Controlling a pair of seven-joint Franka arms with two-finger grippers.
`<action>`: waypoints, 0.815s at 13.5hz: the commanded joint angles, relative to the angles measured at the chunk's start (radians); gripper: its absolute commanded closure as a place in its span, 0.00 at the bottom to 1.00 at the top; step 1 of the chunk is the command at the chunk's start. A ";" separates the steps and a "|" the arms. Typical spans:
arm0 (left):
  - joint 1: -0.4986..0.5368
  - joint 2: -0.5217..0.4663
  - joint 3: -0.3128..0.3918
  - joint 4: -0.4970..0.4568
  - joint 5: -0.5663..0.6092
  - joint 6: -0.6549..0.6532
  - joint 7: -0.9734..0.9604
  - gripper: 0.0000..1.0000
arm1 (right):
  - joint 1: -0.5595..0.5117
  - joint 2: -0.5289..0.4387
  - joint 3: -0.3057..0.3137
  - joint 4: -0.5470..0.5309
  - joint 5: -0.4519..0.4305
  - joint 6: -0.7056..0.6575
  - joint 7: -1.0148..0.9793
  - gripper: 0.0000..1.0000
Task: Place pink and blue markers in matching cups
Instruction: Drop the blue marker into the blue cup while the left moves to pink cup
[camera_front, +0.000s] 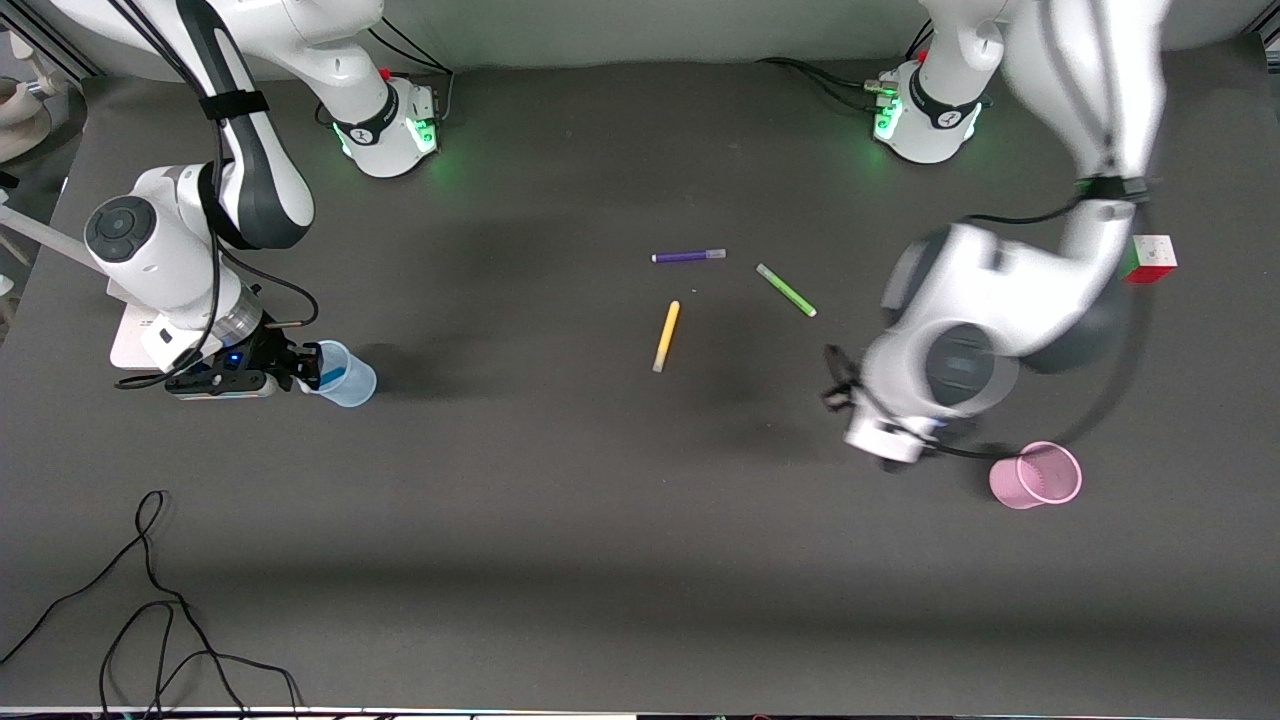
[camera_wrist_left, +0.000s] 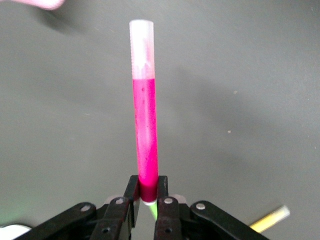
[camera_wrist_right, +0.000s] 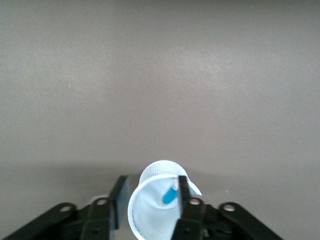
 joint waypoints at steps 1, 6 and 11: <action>0.152 0.043 -0.011 0.109 -0.082 -0.135 0.174 1.00 | 0.004 -0.039 0.002 0.048 -0.015 -0.112 0.001 0.00; 0.361 0.098 -0.011 0.115 -0.208 -0.152 0.397 1.00 | 0.004 -0.060 0.014 0.370 0.080 -0.568 0.001 0.00; 0.487 0.201 -0.013 0.180 -0.331 -0.230 0.457 1.00 | -0.003 -0.087 0.033 0.596 0.072 -0.771 -0.013 0.00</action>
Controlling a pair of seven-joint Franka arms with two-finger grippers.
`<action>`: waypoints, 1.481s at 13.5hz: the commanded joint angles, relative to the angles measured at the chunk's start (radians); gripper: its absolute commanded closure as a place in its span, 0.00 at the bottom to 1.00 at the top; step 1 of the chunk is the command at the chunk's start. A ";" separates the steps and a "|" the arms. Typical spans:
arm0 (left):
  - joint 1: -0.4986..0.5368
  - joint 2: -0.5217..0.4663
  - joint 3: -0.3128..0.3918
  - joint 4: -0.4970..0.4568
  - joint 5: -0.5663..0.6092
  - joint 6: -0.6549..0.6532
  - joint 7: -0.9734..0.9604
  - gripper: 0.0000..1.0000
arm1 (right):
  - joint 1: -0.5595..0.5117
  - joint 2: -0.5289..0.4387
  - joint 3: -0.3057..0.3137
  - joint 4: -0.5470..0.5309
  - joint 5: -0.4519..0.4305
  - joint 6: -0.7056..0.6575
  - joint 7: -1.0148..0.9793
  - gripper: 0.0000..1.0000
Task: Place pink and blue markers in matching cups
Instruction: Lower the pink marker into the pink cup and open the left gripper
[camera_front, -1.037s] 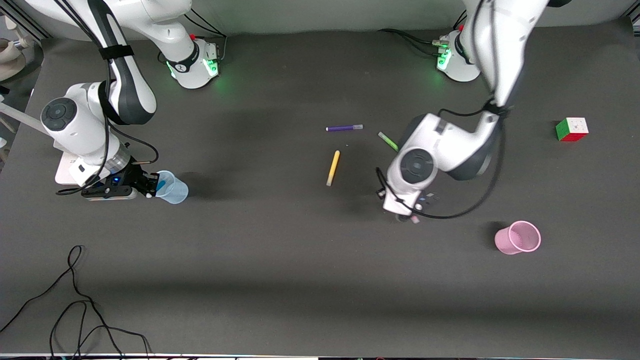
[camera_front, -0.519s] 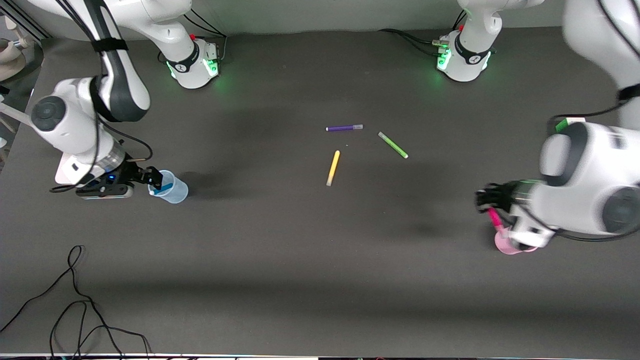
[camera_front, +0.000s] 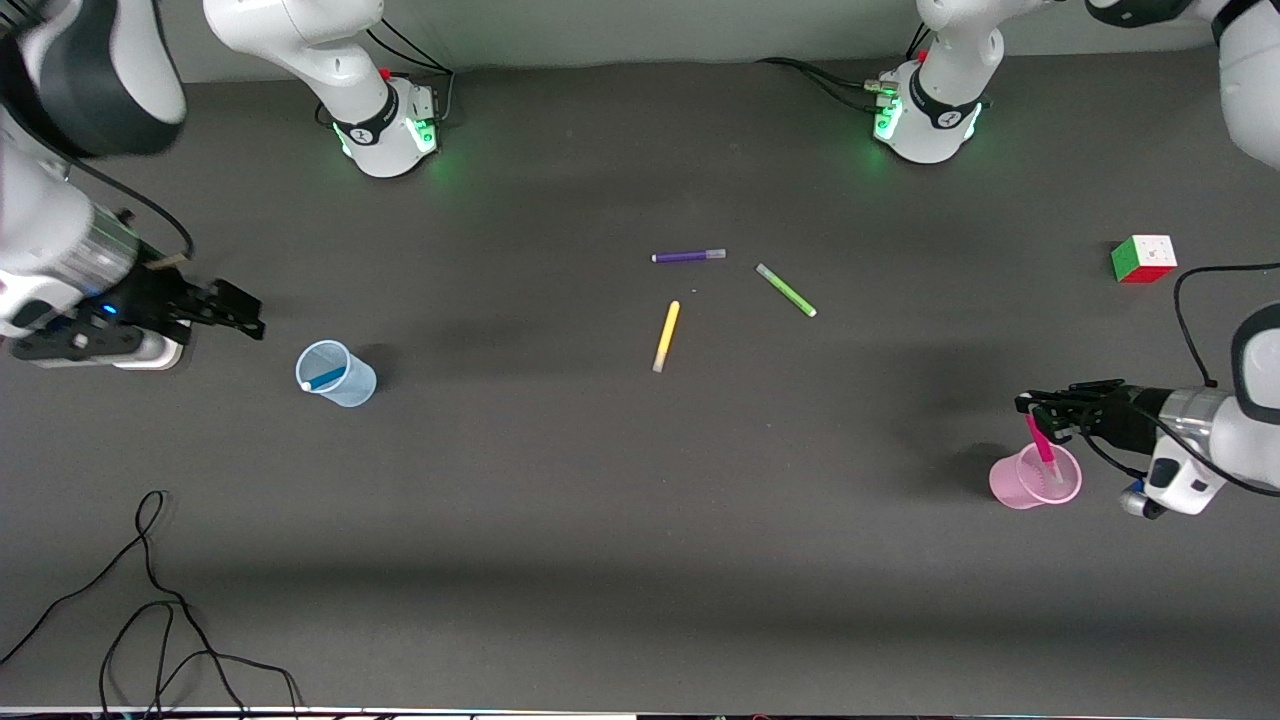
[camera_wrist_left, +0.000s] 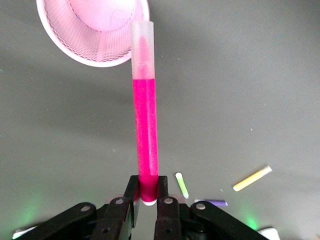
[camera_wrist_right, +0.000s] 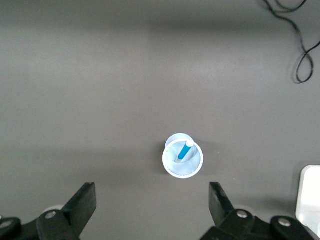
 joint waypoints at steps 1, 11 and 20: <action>0.057 0.060 -0.012 0.074 -0.067 -0.074 0.018 1.00 | -0.009 0.008 0.008 0.086 0.013 -0.075 -0.014 0.00; 0.135 0.182 -0.013 0.097 -0.196 -0.089 0.063 1.00 | -0.125 0.014 0.136 0.080 -0.006 -0.085 -0.013 0.00; 0.135 0.185 -0.006 0.108 -0.181 -0.072 0.168 0.00 | -0.121 0.017 0.134 0.083 -0.006 -0.096 -0.003 0.00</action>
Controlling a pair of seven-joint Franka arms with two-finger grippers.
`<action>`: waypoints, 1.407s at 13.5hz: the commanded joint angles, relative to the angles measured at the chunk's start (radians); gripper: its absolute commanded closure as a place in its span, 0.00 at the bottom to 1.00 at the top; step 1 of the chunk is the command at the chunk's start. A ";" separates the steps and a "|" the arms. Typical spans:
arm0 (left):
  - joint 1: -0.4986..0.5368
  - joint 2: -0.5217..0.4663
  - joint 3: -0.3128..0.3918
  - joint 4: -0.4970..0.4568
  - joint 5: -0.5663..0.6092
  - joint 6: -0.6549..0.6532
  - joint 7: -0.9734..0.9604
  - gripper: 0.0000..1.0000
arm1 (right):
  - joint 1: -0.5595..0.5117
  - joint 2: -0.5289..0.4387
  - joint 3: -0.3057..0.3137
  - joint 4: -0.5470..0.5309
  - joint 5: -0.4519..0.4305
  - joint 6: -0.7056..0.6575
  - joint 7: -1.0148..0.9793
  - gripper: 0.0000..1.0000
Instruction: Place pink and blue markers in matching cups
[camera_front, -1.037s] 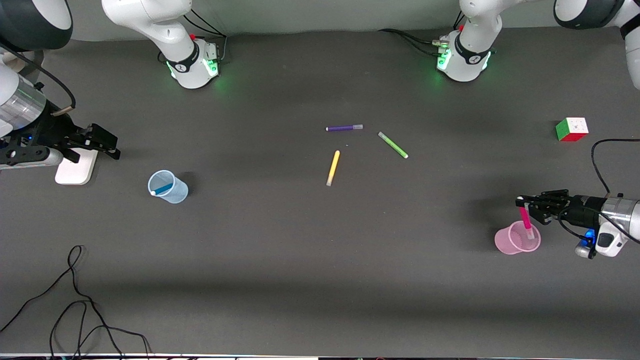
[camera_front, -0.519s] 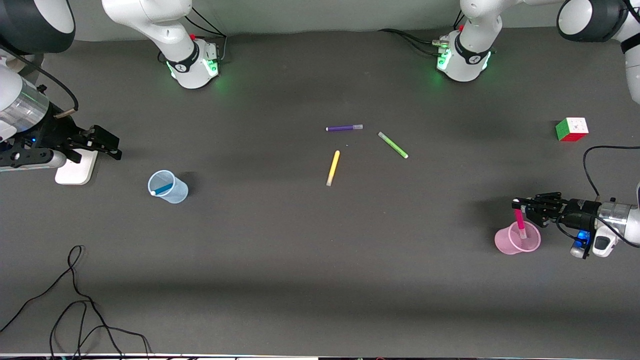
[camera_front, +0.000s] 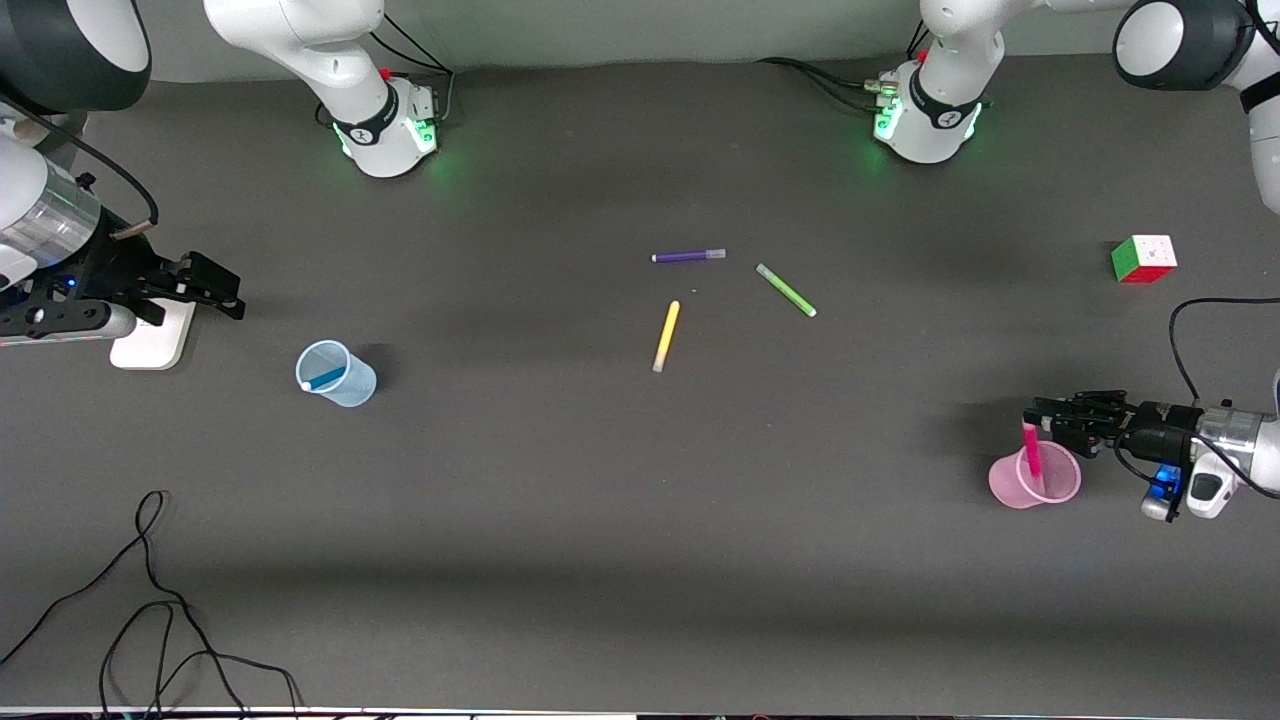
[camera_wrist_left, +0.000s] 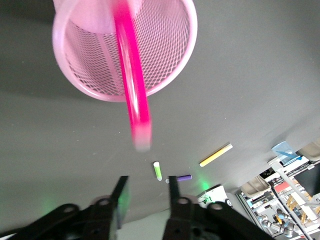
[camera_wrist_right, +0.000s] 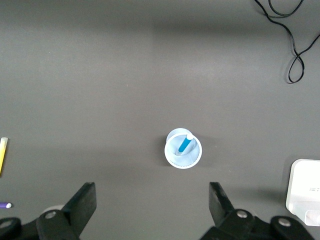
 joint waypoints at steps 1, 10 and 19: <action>0.005 0.012 -0.001 0.043 0.008 -0.015 0.035 0.00 | -0.006 0.005 0.008 0.014 -0.004 -0.016 -0.003 0.00; -0.151 -0.262 -0.012 0.002 0.430 0.019 0.039 0.00 | -0.008 0.006 0.008 0.034 -0.003 -0.019 0.001 0.00; -0.191 -0.764 -0.012 -0.392 0.475 0.131 0.032 0.00 | -0.008 0.006 0.008 0.034 0.005 -0.019 0.000 0.00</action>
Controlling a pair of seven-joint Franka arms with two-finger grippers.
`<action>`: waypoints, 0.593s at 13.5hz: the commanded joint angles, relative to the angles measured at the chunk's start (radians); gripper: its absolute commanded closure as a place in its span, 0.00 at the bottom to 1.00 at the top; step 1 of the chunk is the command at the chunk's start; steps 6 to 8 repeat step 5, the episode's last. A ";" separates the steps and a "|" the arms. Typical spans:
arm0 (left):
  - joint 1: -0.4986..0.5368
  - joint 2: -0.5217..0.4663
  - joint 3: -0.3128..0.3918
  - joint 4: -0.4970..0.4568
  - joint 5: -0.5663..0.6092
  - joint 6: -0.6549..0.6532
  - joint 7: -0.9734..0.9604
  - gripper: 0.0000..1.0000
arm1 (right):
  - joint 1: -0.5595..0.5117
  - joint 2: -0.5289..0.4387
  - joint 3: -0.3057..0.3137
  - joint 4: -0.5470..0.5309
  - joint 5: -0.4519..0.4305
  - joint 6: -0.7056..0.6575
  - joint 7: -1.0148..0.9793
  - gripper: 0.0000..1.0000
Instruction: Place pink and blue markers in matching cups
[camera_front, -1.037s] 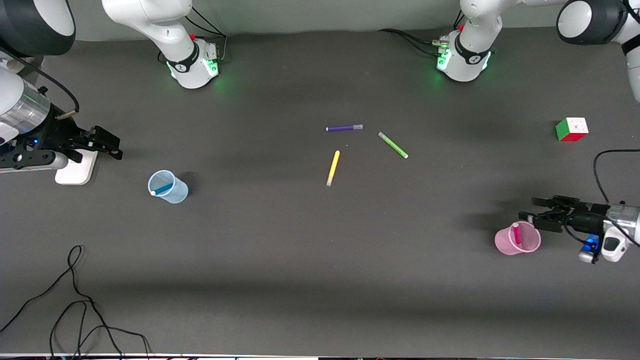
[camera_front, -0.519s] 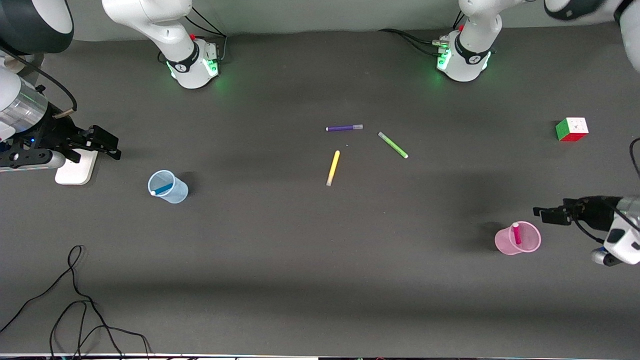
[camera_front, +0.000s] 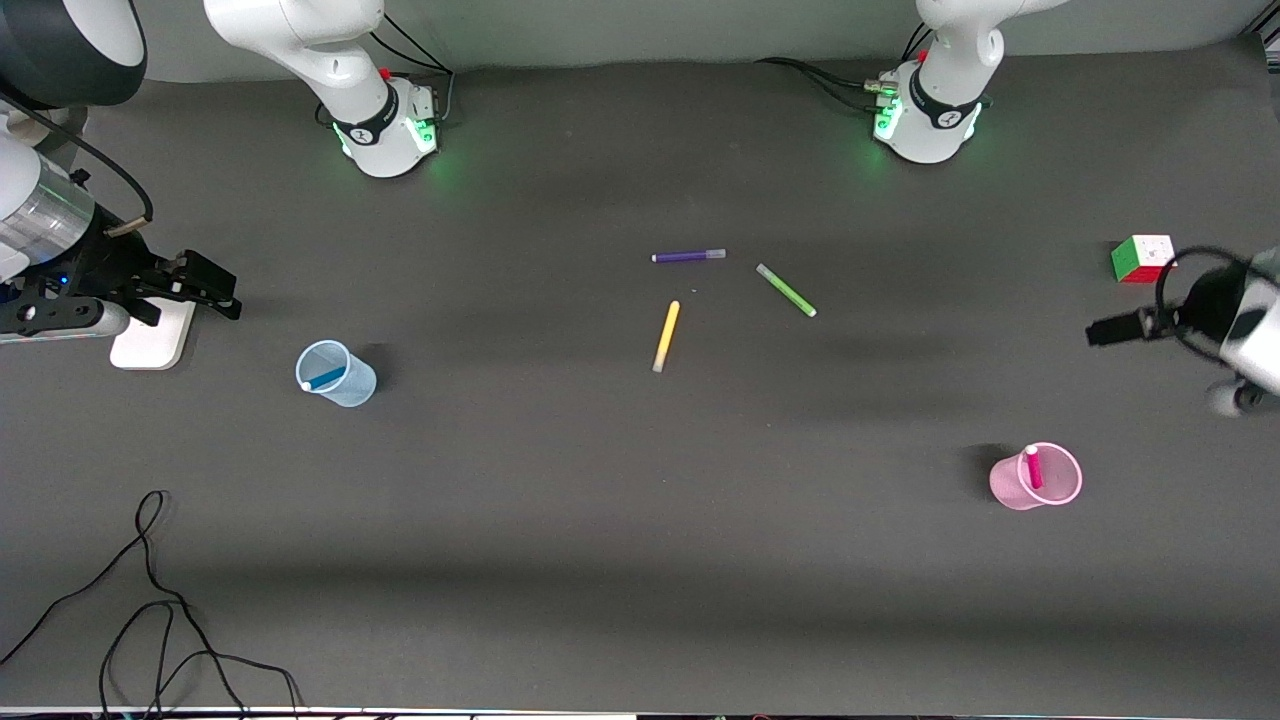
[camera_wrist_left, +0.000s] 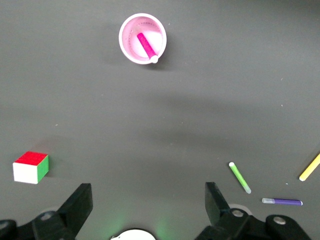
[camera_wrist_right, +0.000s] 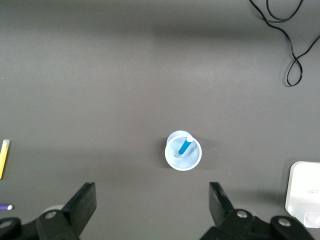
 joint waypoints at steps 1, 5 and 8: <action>-0.005 -0.141 0.009 -0.155 0.032 0.079 0.006 0.00 | -0.008 0.006 0.008 0.021 0.005 -0.019 0.000 0.00; -0.031 -0.269 0.008 -0.306 0.029 0.185 0.011 0.00 | -0.008 0.006 0.006 0.021 0.008 -0.019 -0.009 0.00; -0.031 -0.269 0.008 -0.306 0.029 0.185 0.011 0.00 | -0.008 0.006 0.006 0.021 0.008 -0.019 -0.009 0.00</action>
